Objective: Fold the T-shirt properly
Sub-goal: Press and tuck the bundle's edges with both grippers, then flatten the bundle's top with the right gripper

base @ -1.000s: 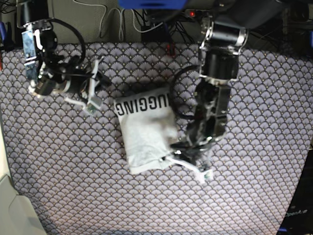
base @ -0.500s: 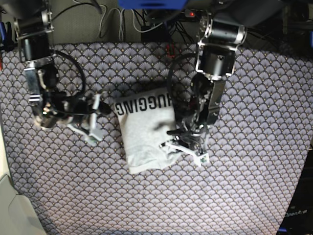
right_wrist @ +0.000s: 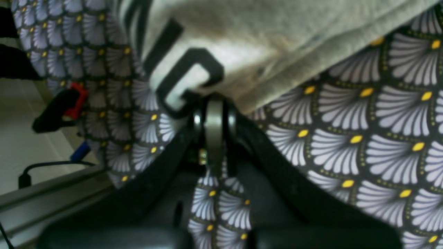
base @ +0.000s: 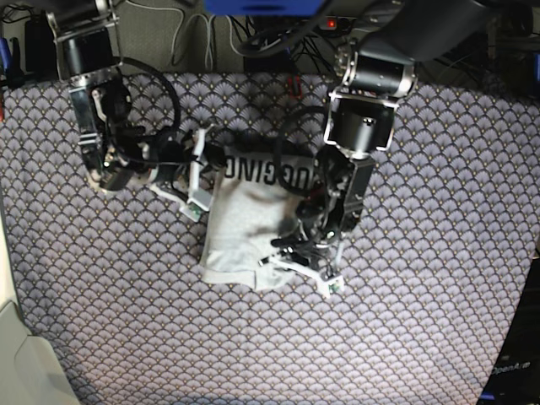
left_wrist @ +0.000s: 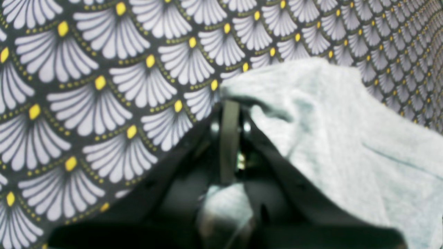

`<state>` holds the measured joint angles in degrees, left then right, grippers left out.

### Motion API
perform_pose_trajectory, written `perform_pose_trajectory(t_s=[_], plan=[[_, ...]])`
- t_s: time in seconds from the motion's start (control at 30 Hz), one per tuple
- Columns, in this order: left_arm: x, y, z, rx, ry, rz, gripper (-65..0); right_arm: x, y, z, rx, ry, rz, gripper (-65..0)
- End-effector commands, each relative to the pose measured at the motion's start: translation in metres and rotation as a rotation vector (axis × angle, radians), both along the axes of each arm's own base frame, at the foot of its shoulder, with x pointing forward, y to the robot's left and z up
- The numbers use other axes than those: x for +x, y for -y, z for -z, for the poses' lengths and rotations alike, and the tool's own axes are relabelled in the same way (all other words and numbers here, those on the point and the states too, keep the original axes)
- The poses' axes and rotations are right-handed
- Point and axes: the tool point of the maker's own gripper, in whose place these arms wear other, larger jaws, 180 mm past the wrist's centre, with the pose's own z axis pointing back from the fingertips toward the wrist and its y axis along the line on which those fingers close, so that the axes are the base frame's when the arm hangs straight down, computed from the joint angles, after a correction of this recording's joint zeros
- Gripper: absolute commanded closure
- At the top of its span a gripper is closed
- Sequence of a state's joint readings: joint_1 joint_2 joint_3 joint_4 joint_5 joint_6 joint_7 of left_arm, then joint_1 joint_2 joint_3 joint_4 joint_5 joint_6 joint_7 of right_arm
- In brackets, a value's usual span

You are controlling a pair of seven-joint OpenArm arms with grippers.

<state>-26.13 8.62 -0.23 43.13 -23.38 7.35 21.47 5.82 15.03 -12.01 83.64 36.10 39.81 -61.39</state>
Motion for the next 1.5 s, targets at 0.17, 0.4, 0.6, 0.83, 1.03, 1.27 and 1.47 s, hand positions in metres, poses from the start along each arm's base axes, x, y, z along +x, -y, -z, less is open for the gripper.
perform_pose_trajectory(t_s=[0.17,0.4,0.6,0.83,1.03,1.27,1.47], plan=[[0.009,-0.024,-0.057,-0.006,0.128,0.009,-0.3,0.025,0.052,-0.028,-0.061,0.103,0.056,0.0],[-0.033,-0.092,-0.08,0.006,0.15,-0.076,-0.3,0.032,0.042,-0.117,0.039,0.278,0.03,0.0],[-0.095,-0.171,-0.046,0.079,0.068,-0.231,-0.3,0.016,-0.024,-0.147,0.288,0.289,-0.053,0.0],[-0.143,-0.213,-0.032,0.122,0.012,-0.324,-0.3,0.02,-0.069,-0.152,0.397,0.255,-0.102,0.0],[-0.178,-0.218,-0.033,0.163,-0.006,-0.325,-0.3,0.033,-0.091,-0.125,0.446,0.134,-0.114,0.0],[-0.205,-0.233,-0.059,0.217,0.034,-0.356,-0.3,0.034,-0.119,-0.095,0.508,0.01,-0.104,0.0],[-0.22,-0.241,-0.069,0.252,0.041,-0.36,-0.3,0.036,-0.113,-0.053,0.517,-0.116,-0.006,0.0]])
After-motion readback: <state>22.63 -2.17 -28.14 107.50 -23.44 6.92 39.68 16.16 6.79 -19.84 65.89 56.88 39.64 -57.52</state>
